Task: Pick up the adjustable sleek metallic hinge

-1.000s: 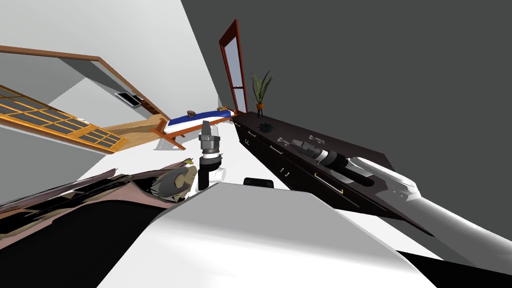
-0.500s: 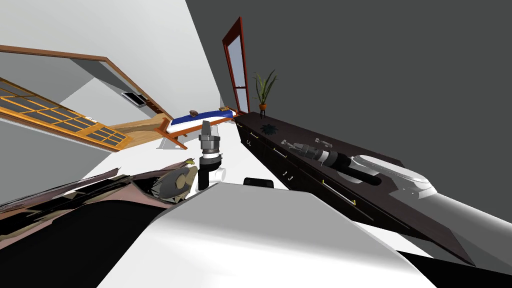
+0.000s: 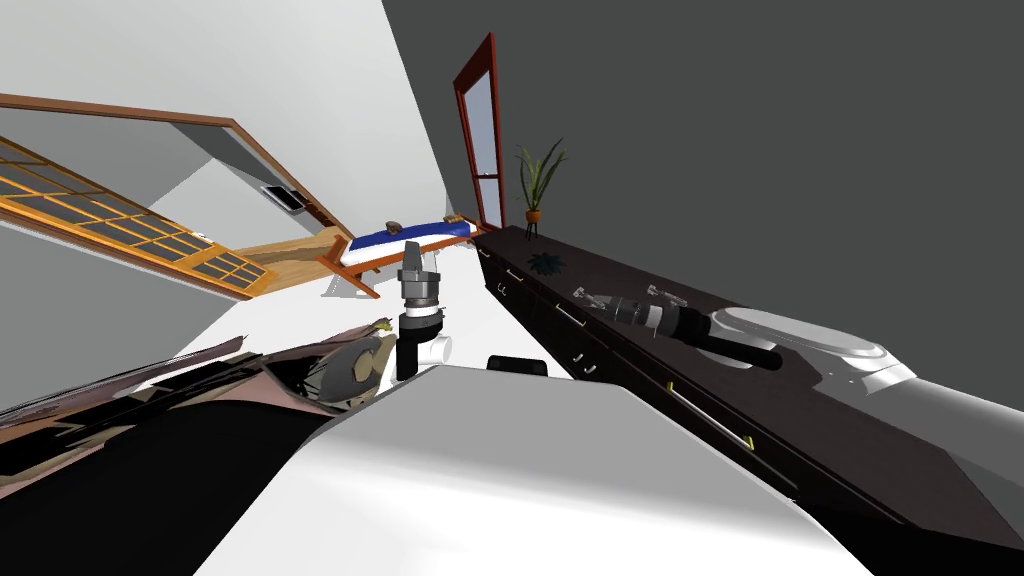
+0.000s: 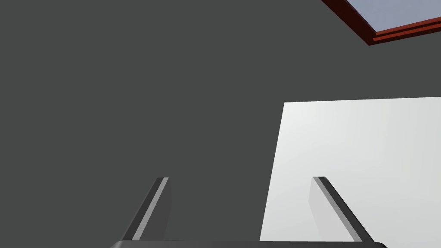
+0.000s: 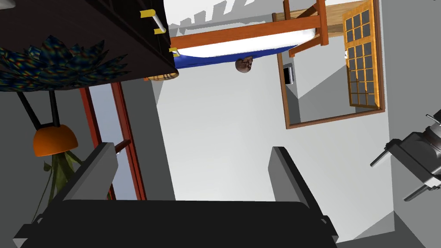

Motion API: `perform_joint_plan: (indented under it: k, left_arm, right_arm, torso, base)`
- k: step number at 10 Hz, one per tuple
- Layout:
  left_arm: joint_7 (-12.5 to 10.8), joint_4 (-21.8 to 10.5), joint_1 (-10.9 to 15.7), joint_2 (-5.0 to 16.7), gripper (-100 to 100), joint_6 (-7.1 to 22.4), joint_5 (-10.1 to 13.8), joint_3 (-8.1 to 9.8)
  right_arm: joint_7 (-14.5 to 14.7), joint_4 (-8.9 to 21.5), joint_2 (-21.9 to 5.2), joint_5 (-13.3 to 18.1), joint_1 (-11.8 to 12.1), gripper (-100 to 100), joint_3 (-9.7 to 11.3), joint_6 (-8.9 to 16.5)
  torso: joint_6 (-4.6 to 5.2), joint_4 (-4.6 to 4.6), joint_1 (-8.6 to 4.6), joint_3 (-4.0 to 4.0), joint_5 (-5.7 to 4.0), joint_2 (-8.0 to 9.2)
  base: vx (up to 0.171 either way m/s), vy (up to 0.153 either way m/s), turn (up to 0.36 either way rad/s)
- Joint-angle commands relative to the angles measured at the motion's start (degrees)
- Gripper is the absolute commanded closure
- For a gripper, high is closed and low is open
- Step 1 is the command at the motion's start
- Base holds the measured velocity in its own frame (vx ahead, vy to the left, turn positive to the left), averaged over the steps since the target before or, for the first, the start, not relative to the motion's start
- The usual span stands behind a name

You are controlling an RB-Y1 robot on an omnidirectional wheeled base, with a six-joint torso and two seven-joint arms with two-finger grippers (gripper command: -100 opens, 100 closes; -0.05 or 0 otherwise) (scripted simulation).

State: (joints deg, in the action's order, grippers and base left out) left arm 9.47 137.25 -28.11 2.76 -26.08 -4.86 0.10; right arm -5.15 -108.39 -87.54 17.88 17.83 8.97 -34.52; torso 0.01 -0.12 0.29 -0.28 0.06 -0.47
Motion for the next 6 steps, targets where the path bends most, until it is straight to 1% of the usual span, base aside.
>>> perform_joint_plan:
  k: [1, 2, 3, 4, 5, 6]
  left_arm:
    - [0.0, 0.0, 0.0, 0.0, 0, 0.0, 0.0, 0.0]
    - [0.0, 0.0, 0.0, 0.0, 0, 0.0, 0.0, 0.0]
    - [0.0, 0.0, 0.01, 0.0, 0, 0.0, 0.0, 0.0]
    - [0.0, 0.0, 0.0, 0.0, 0, 0.0, 0.0, 0.0]
    - [0.0, 0.0, 0.0, 0.0, 0, 0.0, 0.0, 0.0]
    - [0.0, 0.0, 0.0, 0.0, 0, 0.0, 0.0, 0.0]
  right_arm:
    - [-0.06, 0.23, -2.86, 0.62, 0.14, -100, 0.87, 0.31]
    - [-0.06, 0.23, -3.44, 0.62, 0.14, -100, 0.87, 0.31]
    - [-0.09, 1.79, -5.75, 1.75, 0.33, -100, 2.54, -0.03]
    - [-0.09, 1.79, -6.97, 1.75, 0.33, -100, 2.54, -0.03]
    - [-0.11, 3.34, -8.88, 2.85, 0.57, -100, 4.24, -0.35]
    - [-0.11, 3.34, -10.32, 2.85, 0.57, -100, 4.24, -0.35]
  torso:
    - [0.0, 0.0, 0.0, 0.0, 0.0, 0.0]
    - [0.01, 0.01, -0.01, 0.04, 0.01, 0.09]
    - [0.03, 0.06, -0.14, 0.15, -0.02, 0.28]
    - [0.01, 0.05, -0.15, 0.11, -0.03, 0.18]
    - [0.02, 0.03, -0.13, 0.08, -0.02, 0.14]
    - [0.01, 0.03, -0.11, 0.07, -0.03, 0.13]
  base:
    - [0.1, 0.071, 0.043]
    - [0.038, 0.026, -0.005]
    - [0.093, 0.036, 0.083]
    - [0.104, 0.041, 0.038]
    - [0.099, 0.046, 0.058]
    - [0.098, 0.046, 0.045]
